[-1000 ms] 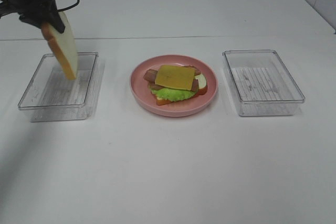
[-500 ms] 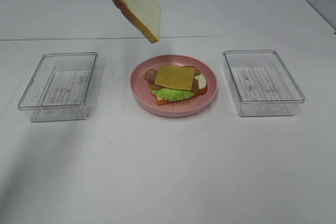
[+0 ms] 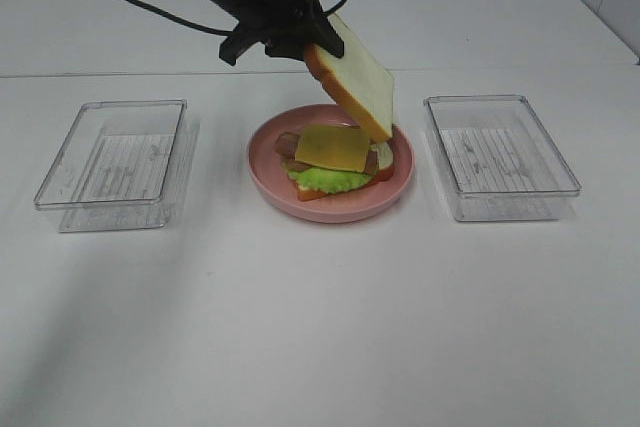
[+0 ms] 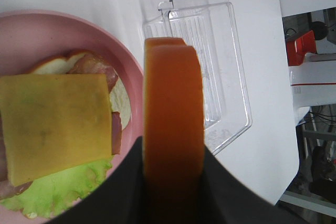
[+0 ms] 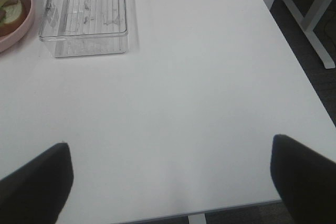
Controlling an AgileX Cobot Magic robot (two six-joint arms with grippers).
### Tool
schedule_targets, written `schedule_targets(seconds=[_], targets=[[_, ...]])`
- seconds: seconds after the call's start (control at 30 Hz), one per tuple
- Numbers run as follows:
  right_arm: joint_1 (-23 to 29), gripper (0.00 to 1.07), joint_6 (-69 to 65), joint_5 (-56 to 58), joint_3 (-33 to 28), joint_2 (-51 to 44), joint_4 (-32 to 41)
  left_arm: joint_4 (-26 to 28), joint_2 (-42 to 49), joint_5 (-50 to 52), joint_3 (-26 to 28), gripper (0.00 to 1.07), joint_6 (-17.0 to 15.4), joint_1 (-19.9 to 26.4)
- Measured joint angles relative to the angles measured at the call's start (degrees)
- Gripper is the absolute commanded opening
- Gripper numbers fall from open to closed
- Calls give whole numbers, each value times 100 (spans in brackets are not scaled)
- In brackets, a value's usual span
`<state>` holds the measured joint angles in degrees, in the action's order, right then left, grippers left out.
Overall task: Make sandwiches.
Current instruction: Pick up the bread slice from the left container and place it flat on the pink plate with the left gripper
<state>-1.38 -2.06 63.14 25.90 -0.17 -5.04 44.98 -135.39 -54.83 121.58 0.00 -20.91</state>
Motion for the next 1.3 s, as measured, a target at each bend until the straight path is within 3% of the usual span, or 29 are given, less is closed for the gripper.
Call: schedule_targets(seconds=[0.33,0.87,0.9,0.97,1.0,1.1,1.17,1.2,1.27,1.3], targets=[[0,99,0,0,0,0,0,378,-498,57,0,0,86,-11],[0,99,0,0,0,0,0,40,-688,138,0,0,86,-11],[0,99,0,0,0,0,0,29,-688,138,0,8,86,-11],[0,99,0,0,0,0,0,17,-688,138,0,12,86,-11],[0,99,0,0,0,0,0,11,-688,138,0,24,80,-11],[0,99,0,0,0,0,0,0,-688,132,0,32,0,-11],[0,99,0,0,0,0,0,-92,-688,126,0,75,-46,-11],[0,99,0,0,0,0,0,-92,-688,126,0,75,-46,-11],[0,99,0,0,0,0,0,-120,-682,132,0,96,-46,-11],[0,99,0,0,0,0,0,-120,-682,132,0,96,-46,-11]])
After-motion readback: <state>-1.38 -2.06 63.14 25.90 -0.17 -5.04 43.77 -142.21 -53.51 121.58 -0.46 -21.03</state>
